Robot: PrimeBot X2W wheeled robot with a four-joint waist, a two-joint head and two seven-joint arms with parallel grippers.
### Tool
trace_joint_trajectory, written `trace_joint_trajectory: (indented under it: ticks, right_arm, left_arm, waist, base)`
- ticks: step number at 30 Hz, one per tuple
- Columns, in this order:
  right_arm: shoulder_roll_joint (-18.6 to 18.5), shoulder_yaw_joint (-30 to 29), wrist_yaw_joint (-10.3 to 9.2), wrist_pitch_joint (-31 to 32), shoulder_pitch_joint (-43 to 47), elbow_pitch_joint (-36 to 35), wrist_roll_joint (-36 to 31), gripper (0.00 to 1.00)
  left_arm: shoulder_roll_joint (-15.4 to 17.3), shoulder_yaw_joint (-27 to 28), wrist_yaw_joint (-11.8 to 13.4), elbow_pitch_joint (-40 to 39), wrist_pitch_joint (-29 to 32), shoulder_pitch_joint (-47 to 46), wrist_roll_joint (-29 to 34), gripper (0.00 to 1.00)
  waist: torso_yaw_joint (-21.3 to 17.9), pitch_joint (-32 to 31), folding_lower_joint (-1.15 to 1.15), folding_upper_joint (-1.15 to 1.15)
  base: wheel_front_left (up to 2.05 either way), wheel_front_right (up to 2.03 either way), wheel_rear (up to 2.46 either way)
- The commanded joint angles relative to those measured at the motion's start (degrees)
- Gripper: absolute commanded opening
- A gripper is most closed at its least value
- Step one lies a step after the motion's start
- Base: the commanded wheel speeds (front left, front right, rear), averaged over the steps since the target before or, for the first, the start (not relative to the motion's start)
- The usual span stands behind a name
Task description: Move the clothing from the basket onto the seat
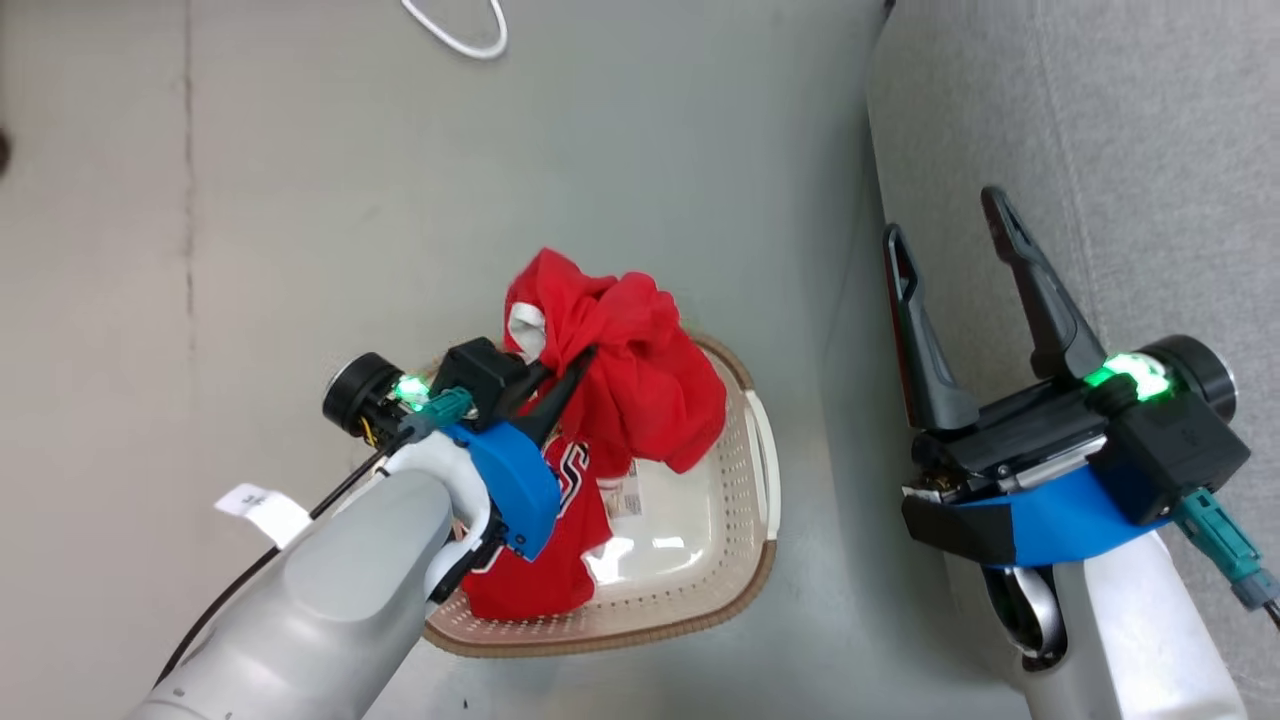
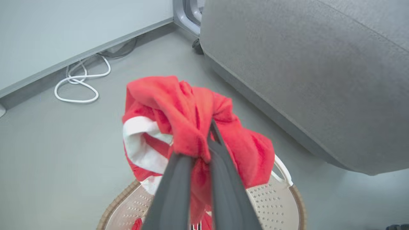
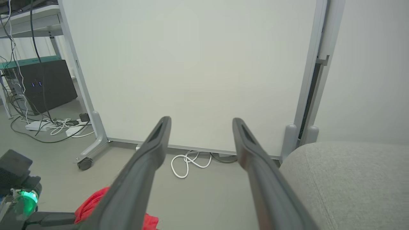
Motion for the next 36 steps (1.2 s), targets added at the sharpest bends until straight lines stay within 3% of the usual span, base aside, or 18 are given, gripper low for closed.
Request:
trace_joint_trajectory:
  ticks: [1,18,36]
  right_arm:
    - [-0.17,0.09,0.03,-0.2,0.89,0.38,0.11,1.0]
    - [-0.18,0.88,0.03,-0.2,7.8,3.31,1.59,1.0]
    - [-0.18,1.05,0.03,-0.19,12.06,3.11,2.44,1.0]
  left_arm:
    - [0.49,1.91,-0.02,-1.37,-0.28,0.92,1.07,0.0]
    - [-0.14,23.22,-0.02,-19.56,-0.29,12.05,13.29,0.0]
    - [-1.21,27.89,-0.03,-28.86,-0.29,14.38,17.86,0.0]
  waist:
    - [-0.37,-1.68,0.01,0.0]
    - [0.67,-16.07,0.01,0.0]
    - [1.26,-22.42,0.01,0.0]
  base:
    - [0.0,0.0,0.0]
    - [0.0,0.0,0.0]
    - [0.0,0.0,0.0]
